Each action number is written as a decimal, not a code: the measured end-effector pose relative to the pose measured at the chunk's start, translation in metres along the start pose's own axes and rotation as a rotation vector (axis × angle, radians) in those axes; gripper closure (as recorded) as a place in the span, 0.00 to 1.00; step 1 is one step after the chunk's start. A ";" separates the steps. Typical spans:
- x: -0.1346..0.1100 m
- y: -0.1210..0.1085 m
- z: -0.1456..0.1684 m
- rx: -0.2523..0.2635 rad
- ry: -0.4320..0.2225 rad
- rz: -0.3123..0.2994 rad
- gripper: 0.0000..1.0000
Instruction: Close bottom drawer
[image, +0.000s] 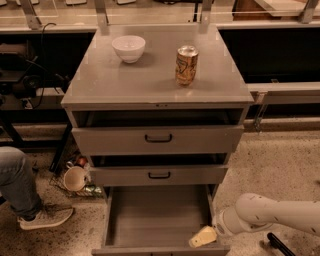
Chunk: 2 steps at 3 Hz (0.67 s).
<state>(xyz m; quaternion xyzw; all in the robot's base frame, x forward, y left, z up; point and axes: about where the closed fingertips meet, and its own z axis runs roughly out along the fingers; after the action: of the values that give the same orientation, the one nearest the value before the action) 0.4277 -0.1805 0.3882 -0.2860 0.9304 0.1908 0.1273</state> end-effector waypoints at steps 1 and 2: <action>0.000 0.000 0.000 0.000 0.000 0.000 0.00; 0.012 0.000 0.020 -0.013 0.046 0.030 0.00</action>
Offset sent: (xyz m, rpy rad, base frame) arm -0.0209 0.0058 -0.0651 -0.0393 0.1643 -0.0338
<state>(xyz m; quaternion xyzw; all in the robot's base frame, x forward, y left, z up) 0.4206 -0.1779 0.3662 -0.2771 0.9360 0.1923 0.1011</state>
